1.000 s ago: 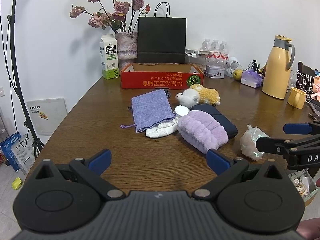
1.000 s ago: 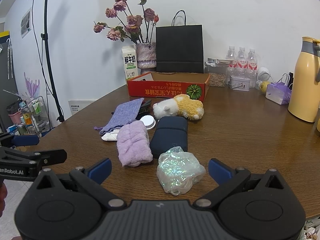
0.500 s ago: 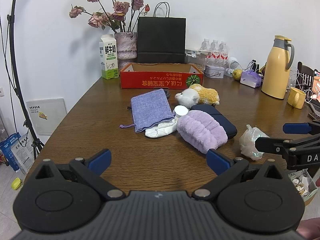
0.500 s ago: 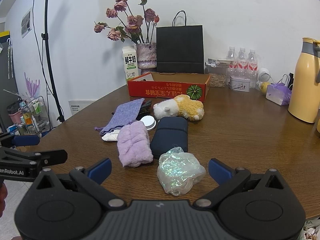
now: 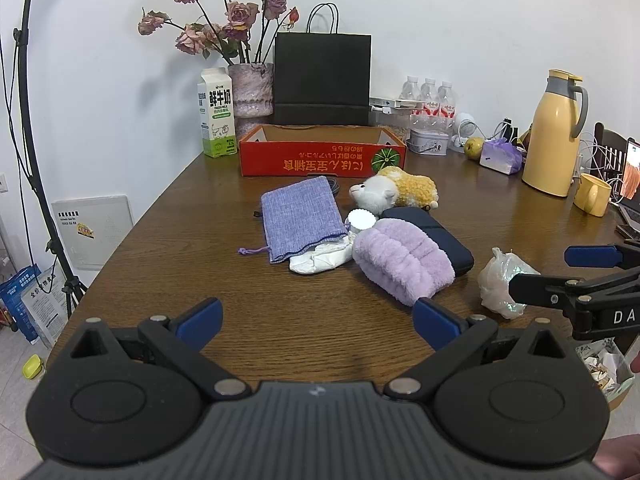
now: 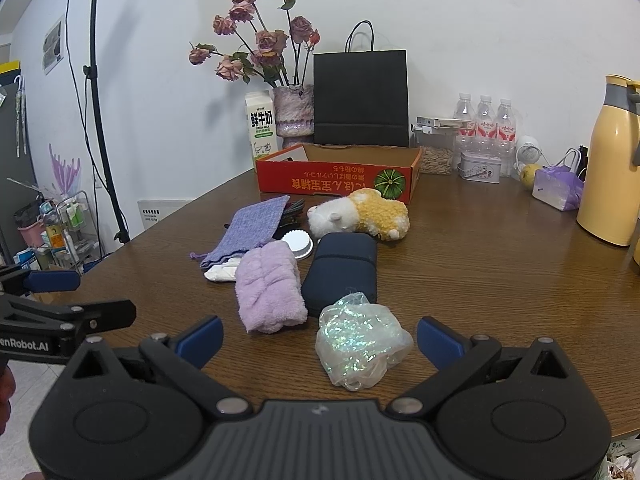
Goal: Organize objects
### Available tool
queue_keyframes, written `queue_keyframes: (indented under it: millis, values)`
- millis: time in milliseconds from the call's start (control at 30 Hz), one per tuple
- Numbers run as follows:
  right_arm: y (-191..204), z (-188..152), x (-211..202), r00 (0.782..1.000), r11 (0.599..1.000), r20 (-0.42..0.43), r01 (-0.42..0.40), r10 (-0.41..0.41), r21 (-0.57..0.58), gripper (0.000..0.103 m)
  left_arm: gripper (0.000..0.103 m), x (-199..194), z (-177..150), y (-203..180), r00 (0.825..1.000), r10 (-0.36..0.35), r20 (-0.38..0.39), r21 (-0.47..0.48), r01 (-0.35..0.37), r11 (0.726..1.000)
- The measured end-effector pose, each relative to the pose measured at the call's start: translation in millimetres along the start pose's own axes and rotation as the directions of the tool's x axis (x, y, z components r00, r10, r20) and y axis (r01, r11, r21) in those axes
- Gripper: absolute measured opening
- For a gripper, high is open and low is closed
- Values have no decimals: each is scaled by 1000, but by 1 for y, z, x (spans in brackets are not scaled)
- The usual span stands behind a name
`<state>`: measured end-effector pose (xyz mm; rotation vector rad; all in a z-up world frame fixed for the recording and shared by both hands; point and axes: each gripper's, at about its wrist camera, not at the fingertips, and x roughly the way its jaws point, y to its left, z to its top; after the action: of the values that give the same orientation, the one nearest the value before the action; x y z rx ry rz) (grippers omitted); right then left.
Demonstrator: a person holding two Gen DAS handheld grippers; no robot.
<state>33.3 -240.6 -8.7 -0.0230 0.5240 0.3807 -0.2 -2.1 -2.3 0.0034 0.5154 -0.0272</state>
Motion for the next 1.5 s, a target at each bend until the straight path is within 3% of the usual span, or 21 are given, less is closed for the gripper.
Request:
queue_keyframes:
  millis: [1500]
  values:
    - [-3,-5,5,1000,1000,-26,-1,1,-1,103,103,7,-4,-6,999,-25,-25,16,26,1000]
